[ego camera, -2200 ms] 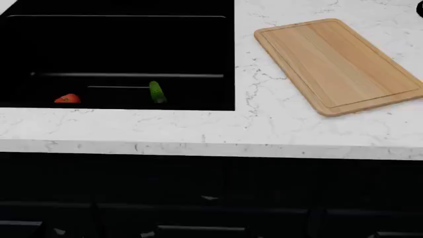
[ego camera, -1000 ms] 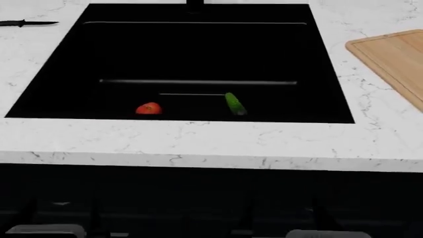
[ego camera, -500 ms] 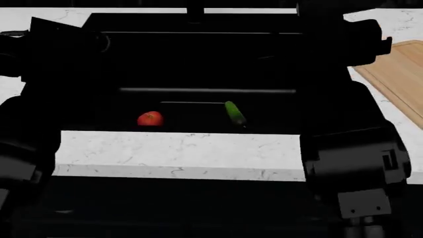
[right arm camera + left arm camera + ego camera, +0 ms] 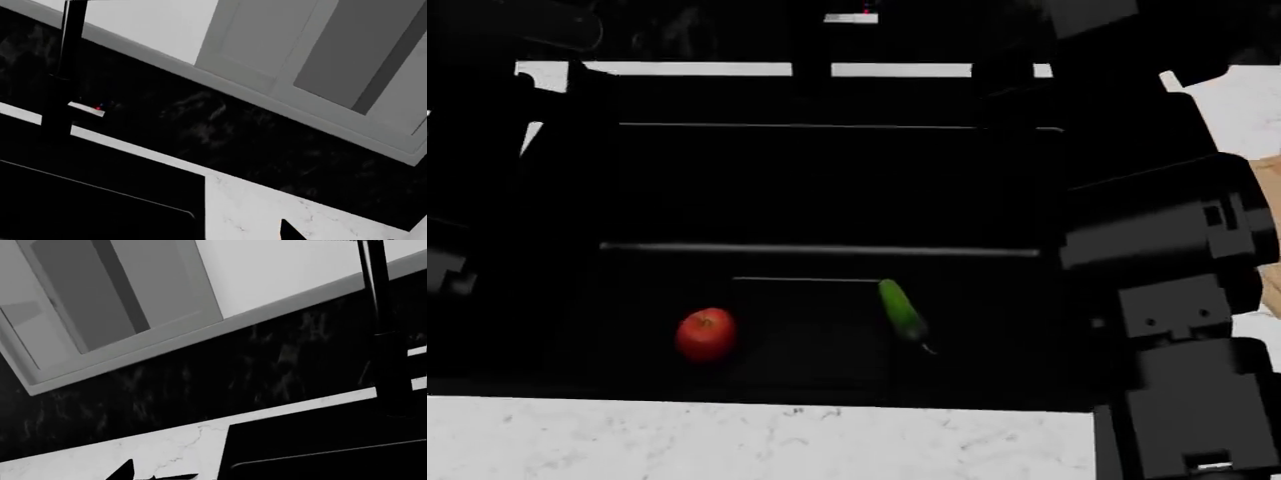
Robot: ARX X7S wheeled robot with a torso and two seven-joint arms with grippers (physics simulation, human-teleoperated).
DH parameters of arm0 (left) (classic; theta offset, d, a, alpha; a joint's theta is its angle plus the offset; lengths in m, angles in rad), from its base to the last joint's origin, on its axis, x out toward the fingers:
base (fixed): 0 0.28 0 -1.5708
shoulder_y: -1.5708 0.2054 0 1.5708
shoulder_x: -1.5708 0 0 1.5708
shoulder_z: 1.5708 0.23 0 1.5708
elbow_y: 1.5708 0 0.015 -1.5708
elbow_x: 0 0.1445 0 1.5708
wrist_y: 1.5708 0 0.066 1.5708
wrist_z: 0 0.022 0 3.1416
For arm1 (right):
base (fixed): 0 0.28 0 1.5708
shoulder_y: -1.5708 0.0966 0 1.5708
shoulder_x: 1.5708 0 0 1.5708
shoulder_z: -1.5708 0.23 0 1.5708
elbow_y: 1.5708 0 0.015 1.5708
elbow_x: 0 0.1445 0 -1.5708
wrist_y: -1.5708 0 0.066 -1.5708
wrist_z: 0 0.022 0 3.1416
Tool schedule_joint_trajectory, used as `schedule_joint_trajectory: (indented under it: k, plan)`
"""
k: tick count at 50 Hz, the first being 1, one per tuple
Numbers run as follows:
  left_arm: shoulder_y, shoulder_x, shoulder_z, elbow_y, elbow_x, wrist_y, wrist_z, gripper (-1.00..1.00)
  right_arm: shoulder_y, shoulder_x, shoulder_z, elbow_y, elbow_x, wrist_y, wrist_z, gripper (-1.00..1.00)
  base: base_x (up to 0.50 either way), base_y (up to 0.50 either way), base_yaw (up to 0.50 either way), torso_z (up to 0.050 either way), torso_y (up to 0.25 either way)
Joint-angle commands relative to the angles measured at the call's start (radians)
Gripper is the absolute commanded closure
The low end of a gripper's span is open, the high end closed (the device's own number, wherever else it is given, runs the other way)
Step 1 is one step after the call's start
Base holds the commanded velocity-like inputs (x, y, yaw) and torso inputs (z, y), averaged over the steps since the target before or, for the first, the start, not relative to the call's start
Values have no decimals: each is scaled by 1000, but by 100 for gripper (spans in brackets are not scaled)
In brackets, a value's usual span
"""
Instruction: Pick the vegetables from the sink and place them on the cutting board.
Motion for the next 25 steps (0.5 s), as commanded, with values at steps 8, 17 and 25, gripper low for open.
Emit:
schedule_joint_trajectory:
  k: [8,17,25]
  plan:
    - [-2,-16,28,-21,53,20,52,-100,-70,62,-80,-219,-73,189,-138,-100,500,0,0,0,0]
    - [244,-196,140,610,103,-336,321,-100,-110,194,-247,-478,-68,363,-394,-100,500,0,0,0,0]
    - [335,-386,179,1001,110,-531,499,-100,-80,289,-304,-649,-54,486,-521,-100,500,0,0,0,2]
